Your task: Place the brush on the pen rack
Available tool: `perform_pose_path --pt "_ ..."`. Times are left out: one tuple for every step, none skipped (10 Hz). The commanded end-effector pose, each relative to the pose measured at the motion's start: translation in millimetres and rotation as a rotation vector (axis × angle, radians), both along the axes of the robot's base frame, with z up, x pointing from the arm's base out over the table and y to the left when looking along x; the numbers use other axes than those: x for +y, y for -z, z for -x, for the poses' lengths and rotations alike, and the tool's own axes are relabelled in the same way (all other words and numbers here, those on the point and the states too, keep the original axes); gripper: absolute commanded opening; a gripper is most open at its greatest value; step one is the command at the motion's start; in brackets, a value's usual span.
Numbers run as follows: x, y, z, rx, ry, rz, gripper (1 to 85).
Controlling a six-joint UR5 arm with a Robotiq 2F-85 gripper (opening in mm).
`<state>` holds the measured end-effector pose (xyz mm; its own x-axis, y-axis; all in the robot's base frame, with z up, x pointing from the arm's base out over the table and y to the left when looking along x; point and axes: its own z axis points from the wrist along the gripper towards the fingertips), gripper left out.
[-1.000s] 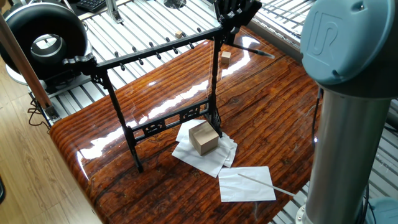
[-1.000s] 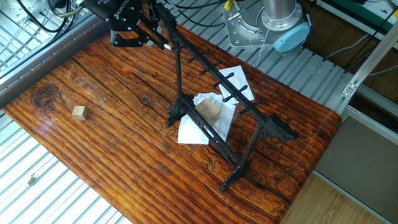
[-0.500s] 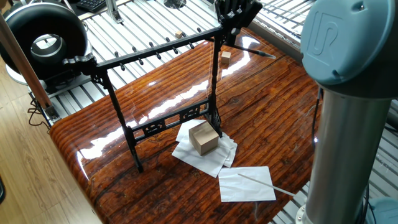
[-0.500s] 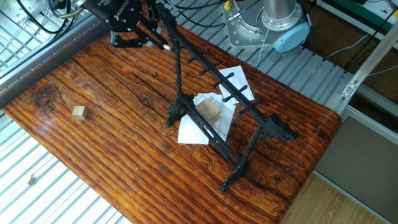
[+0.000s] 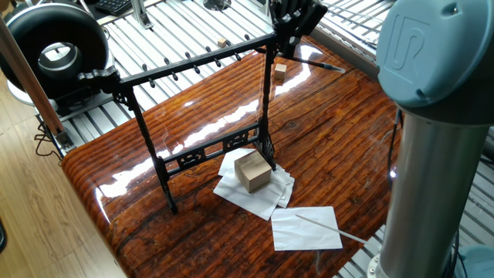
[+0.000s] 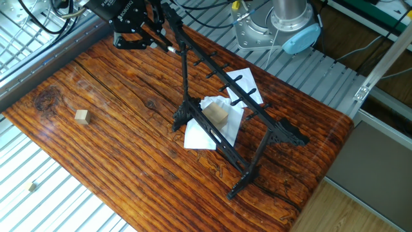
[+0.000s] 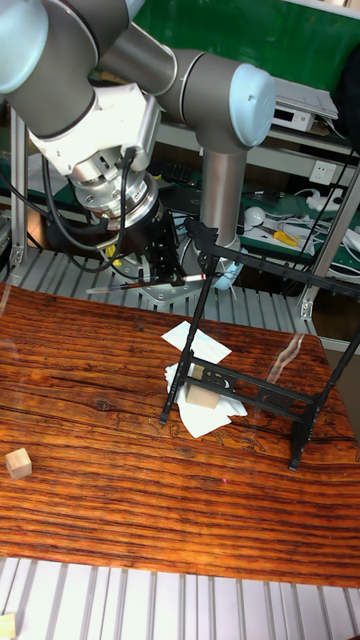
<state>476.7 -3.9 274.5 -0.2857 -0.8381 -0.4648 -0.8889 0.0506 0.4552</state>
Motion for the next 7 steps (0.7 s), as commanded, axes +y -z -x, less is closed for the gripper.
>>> perform_pose_path --pt "0 -0.4 -1.5 -0.01 0.0 0.0 1.0" --pt "-3 3.0 -4.8 -0.02 0.009 0.017 1.0" --pt "-2 3.1 -7.5 -0.026 0.02 0.015 1.0" --pt "-2 4.0 -9.0 -0.035 0.018 0.015 1.0" --pt "-2 3.7 -9.0 -0.033 0.02 0.015 1.0" --pt "-4 6.6 -11.6 -0.045 0.022 0.029 1.0" --pt "-1 5.8 -14.3 -0.052 0.031 0.019 1.0"
